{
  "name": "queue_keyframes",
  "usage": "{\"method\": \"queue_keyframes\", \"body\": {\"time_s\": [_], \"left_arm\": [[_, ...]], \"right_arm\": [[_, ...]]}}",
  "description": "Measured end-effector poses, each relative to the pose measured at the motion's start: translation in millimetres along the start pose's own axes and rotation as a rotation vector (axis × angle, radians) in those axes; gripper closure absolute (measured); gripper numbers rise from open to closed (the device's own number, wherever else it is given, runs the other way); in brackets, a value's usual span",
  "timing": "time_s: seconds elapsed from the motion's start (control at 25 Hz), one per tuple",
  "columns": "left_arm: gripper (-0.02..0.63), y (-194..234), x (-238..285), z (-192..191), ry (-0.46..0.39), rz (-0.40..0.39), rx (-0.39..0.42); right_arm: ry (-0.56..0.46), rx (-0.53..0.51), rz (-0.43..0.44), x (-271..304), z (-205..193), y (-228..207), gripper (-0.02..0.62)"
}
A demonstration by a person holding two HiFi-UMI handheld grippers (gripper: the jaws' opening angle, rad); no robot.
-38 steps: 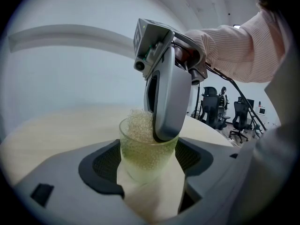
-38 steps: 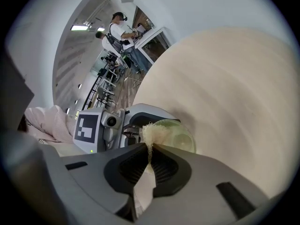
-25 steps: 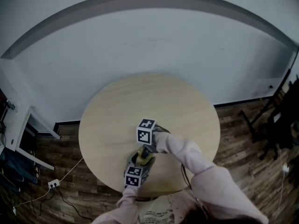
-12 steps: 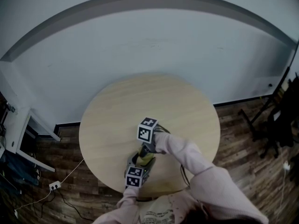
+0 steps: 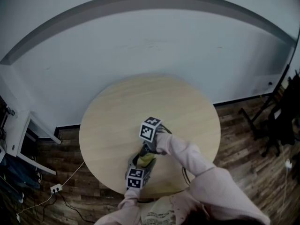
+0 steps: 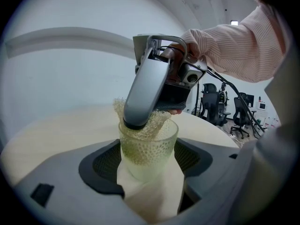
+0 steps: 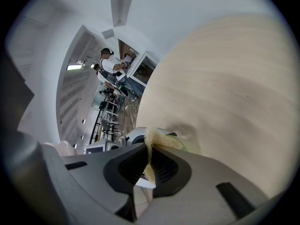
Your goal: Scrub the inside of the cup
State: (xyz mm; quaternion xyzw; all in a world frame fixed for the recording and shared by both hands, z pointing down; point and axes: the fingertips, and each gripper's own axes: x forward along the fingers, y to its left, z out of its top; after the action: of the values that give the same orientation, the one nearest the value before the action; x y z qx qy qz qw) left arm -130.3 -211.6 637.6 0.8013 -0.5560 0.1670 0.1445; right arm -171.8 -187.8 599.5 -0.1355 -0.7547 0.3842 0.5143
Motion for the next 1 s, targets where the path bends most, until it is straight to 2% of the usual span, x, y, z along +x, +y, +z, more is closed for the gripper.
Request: {"method": "queue_keyframes", "body": {"time_s": [0.56, 0.76, 1.0], "left_arm": [[0.252, 0, 0, 0, -0.002, 0.009, -0.003], [0.252, -1, 0, 0, -0.001, 0.003, -0.003], [0.252, -3, 1, 1, 0.003, 0.001, 0.005]], "right_arm": [[-0.130, 0.082, 0.042, -14, 1, -6, 0.572], [-0.123, 0.047, 0.024, -15, -5, -5, 0.572], [-0.057, -0.064, -0.023, -17, -11, 0, 0.572]]}}
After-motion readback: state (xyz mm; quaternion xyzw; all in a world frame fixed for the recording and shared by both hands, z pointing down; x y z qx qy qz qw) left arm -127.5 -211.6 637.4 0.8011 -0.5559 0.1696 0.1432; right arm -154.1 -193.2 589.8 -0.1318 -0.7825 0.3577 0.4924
